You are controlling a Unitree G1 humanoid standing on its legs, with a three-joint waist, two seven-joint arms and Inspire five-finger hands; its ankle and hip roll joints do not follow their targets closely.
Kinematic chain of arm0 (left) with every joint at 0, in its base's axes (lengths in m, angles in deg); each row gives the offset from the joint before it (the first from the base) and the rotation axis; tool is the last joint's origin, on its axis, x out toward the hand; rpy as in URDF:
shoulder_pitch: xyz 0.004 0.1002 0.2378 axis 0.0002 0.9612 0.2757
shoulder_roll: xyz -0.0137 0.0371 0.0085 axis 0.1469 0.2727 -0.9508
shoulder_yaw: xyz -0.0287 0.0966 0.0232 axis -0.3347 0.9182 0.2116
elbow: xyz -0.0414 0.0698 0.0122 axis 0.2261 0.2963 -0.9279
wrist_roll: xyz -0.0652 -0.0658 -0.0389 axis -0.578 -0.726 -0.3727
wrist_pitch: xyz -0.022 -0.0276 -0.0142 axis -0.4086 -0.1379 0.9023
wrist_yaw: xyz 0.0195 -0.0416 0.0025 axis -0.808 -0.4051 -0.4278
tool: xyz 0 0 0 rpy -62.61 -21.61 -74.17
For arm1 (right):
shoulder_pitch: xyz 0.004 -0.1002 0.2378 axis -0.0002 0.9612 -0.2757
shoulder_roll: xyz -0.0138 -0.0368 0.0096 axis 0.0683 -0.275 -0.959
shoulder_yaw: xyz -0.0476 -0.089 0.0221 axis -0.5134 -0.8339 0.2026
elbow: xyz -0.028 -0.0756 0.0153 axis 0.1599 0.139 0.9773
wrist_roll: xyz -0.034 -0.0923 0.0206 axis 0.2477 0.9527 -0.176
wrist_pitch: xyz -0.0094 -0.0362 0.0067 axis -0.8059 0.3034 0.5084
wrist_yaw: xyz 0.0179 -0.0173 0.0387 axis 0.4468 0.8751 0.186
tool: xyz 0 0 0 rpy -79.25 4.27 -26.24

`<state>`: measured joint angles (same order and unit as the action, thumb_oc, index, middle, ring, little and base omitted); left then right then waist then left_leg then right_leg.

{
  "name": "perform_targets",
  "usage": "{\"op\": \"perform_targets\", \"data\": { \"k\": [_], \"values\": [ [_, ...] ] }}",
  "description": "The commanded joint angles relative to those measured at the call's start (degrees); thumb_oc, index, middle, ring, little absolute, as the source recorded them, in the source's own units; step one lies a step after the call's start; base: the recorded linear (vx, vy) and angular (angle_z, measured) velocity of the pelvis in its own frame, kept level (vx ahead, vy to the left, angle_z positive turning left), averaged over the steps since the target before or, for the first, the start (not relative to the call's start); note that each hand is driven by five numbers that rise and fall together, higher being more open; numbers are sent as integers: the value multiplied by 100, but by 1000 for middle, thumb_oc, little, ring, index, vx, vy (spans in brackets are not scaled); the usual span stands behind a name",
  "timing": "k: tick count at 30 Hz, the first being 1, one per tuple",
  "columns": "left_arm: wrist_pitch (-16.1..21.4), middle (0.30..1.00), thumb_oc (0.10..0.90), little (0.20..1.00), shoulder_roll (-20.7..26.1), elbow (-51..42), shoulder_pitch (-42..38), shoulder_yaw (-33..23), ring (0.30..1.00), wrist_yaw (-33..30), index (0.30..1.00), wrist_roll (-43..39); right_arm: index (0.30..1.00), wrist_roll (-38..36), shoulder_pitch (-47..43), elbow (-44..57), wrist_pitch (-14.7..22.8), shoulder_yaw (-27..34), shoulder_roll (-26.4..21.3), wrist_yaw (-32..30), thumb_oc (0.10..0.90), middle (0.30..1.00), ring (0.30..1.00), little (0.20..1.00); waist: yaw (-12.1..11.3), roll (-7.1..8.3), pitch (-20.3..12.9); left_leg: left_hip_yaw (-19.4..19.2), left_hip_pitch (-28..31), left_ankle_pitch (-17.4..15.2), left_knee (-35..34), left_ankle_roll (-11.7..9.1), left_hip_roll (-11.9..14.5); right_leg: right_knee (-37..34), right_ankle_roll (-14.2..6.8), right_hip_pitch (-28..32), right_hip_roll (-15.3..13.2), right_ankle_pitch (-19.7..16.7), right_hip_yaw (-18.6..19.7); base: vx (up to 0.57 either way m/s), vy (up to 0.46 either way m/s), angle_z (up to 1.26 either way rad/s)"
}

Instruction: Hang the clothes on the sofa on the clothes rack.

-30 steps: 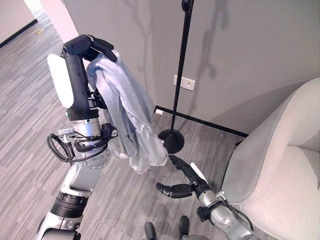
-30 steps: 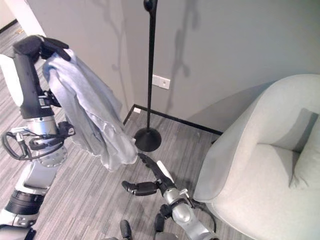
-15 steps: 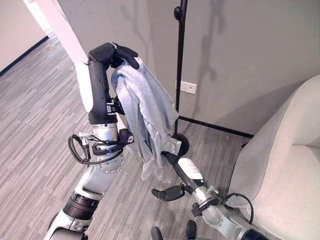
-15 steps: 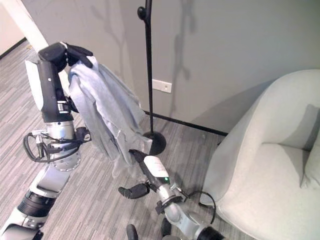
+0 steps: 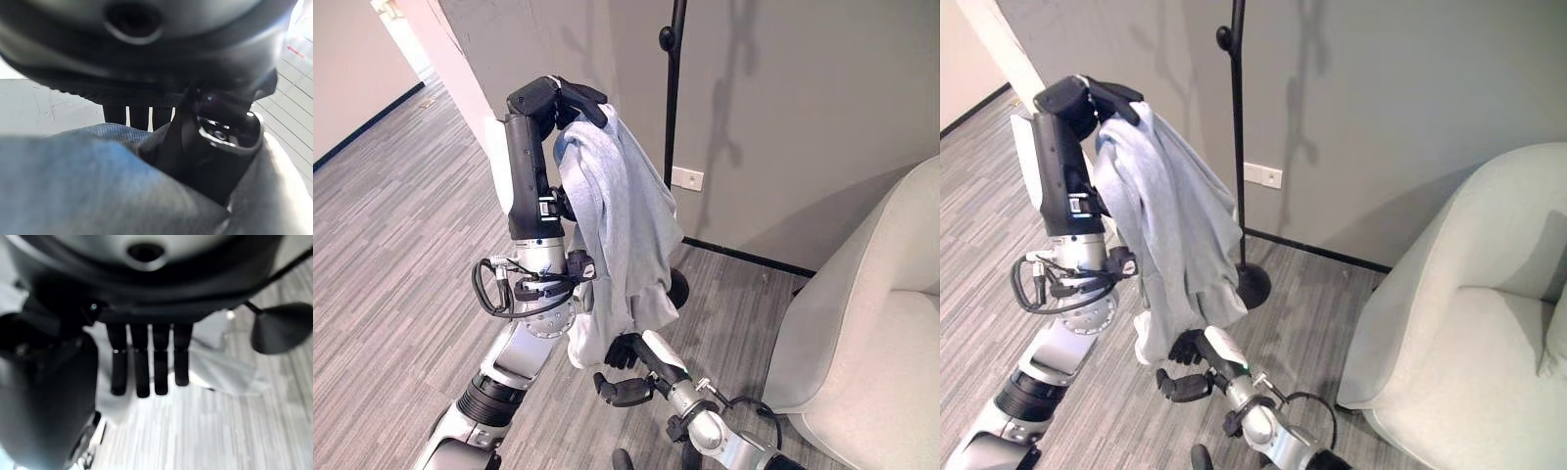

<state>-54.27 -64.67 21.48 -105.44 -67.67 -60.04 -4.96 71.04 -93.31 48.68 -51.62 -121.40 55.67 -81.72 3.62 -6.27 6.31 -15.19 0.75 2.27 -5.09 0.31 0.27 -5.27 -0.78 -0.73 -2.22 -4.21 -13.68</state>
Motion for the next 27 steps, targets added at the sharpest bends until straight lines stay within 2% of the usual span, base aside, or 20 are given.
{"op": "perform_targets", "data": {
  "k": [1, 6, 12, 14, 17, 18, 20, 23, 25, 27],
  "values": [
    [505, 300, 400, 300, -60, -191, -1028, -216, 300, -138, 300, -15, 300, -1179, -126, 74, 581, 328, 395, 324, 400, 300, 300, 300, -127, 187, -414, -278, 384, -551, 9, -233, 199, 27, -533, 173, -200, 355, -11, 0, 0, 0],
    [573, 300, 400, 300, 8, -155, -972, -289, 300, -124, 300, -31, 300, -1927, -1, 91, 643, 623, 343, 591, 400, 300, 300, 300, -128, 235, -462, -292, 422, -569, 9, -229, 186, 27, -546, 191, -198, 337, 7, 0, 0, 0],
    [593, 300, 400, 300, 133, -160, -779, -418, 300, -115, 300, -43, 300, -1652, 165, 227, 635, 1020, 172, 258, 400, 300, 300, 300, -108, 307, -551, -328, 457, -578, 9, -222, 180, 27, -558, 199, -185, 311, 47, -3, 1, -1],
    [587, 300, 400, 300, 231, -204, -670, -503, 300, -110, 300, -40, 300, -1189, 263, 259, 545, 1273, 34, -85, 400, 300, 300, 300, -88, 340, -588, -339, 472, -575, 9, -221, 185, 27, -561, 210, -177, 305, 54, 0, 0, 0],
    [581, 300, 400, 300, 337, -329, -475, -685, 300, -152, 300, 15, 300, -56, 351, 341, 173, 2185, -325, -1175, 400, 300, 300, 300, -56, 404, -682, -372, 523, -580, 9, -203, 191, 27, -563, 233, -155, 291, 70, -18, -6, -9],
    [580, 300, 400, 300, 331, -331, -474, -681, 300, -151, 300, 16, 300, -50, 362, 352, 166, 2190, -328, -1177, 400, 300, 300, 300, -64, 402, -683, -376, 526, -581, 9, -203, 192, 27, -563, 234, -155, 290, 74, -17, -4, -12],
    [646, 300, 400, 300, 346, -413, -384, -730, 300, -162, 300, 33, 300, 195, 332, 425, 16, 2634, -441, -1589, 400, 300, 300, 300, -52, 423, -717, -395, 553, -593, 9, -188, 193, 27, -561, 244, -145, 282, 100, -12, -5, -9],
    [729, 300, 400, 300, 361, -539, -289, -789, 300, -169, 300, -3, 300, 616, 131, 532, -248, 3295, -605, -2332, 400, 300, 300, 300, -57, 453, -782, -399, 589, -619, 9, -165, 195, 27, -555, 266, -131, 279, 123, -13, -7, -8],
    [802, 300, 400, 300, 352, -709, -130, -846, 300, -171, 300, -86, 300, 967, -143, 668, -559, 3912, -710, -3042, 400, 300, 300, 300, -104, 471, -839, -427, 677, -658, 9, -132, 206, 27, -541, 314, -96, 310, 169, -5, -8, -11],
    [840, 300, 400, 300, 331, -782, -70, -872, 300, -195, 300, -128, 300, 973, -285, 727, -606, 4076, -680, -3281, 400, 300, 300, 300, -134, 480, -854, -454, 726, -665, 9, -116, 210, 27, -534, 334, -72, 324, 221, -4, -13, -12]
  ]
}}
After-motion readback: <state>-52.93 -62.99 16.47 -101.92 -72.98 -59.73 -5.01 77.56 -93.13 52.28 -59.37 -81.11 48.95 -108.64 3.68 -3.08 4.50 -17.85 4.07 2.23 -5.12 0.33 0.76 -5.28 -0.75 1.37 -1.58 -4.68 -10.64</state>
